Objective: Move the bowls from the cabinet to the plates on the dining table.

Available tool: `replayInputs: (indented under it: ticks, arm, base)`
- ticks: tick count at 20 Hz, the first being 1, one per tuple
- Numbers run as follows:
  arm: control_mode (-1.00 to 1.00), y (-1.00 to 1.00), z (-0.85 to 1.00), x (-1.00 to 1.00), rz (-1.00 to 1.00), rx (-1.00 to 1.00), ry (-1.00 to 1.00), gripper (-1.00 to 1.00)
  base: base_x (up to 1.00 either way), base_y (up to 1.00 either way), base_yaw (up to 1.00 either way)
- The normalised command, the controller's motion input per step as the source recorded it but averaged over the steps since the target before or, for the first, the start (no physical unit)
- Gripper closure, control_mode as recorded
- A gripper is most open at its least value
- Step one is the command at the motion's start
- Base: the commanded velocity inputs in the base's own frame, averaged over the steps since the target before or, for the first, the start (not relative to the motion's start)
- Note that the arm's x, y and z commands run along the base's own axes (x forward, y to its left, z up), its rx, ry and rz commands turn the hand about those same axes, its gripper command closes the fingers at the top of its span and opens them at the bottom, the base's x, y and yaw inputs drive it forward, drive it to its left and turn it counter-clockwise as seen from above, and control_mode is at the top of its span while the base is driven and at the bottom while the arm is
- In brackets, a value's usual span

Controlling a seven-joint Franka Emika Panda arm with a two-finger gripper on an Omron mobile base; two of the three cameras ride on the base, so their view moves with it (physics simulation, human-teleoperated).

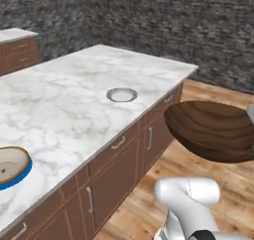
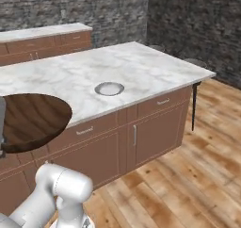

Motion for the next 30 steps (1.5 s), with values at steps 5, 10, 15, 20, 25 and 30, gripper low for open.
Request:
replayInputs:
  ticks: [5,10,15,20,25,30]
  arm:
    - [1.00,0.00,0.00,0.00,0.00,0.00,0.00,1.00]
    - [1.00,0.00,0.00,0.00,0.00,0.00,0.00,1.00]
    - [1.00,0.00,0.00,0.00,0.00,0.00,0.00,1.00]
    - [1.00,0.00,0.00,0.00,0.00,0.00,0.00,1.00]
    - [1.00,0.00,0.00,0.00,0.00,0.00,0.00,1.00]
    - [1.00,0.00,0.00,0.00,0.00,0.00,0.00,1.00]
  base:
    - [0.96,-0.83,0.53]
    - [0.91,-0.78,0.64]
    - [0.95,-0.74,0.66]
    - [0.86,-0.79,0.51]
    - [0.55,-0.15,0.07]
    - [0.48,0.01,-0.17]
